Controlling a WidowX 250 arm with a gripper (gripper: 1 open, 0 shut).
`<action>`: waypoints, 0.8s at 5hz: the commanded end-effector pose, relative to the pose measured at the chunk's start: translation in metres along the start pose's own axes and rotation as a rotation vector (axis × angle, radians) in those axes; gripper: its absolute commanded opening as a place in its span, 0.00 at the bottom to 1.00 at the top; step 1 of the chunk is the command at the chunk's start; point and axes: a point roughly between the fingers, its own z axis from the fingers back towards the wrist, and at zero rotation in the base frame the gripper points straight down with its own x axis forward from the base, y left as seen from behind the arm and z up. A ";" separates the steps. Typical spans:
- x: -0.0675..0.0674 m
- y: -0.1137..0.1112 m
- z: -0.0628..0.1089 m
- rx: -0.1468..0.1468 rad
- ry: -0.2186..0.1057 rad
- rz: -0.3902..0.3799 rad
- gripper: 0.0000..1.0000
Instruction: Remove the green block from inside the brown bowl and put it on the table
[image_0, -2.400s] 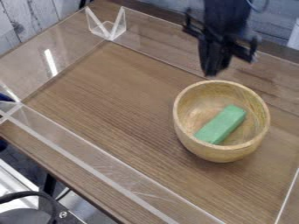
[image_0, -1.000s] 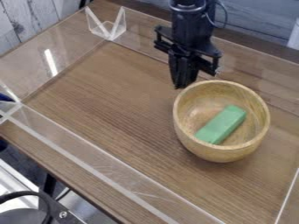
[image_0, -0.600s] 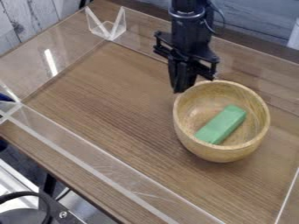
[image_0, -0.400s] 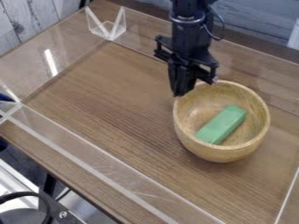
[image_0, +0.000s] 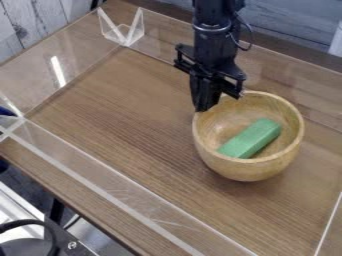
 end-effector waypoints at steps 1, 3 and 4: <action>0.008 -0.004 0.002 0.007 -0.022 -0.017 0.00; 0.014 -0.028 -0.010 -0.003 -0.006 -0.080 0.00; 0.020 -0.041 -0.019 -0.006 0.005 -0.114 0.00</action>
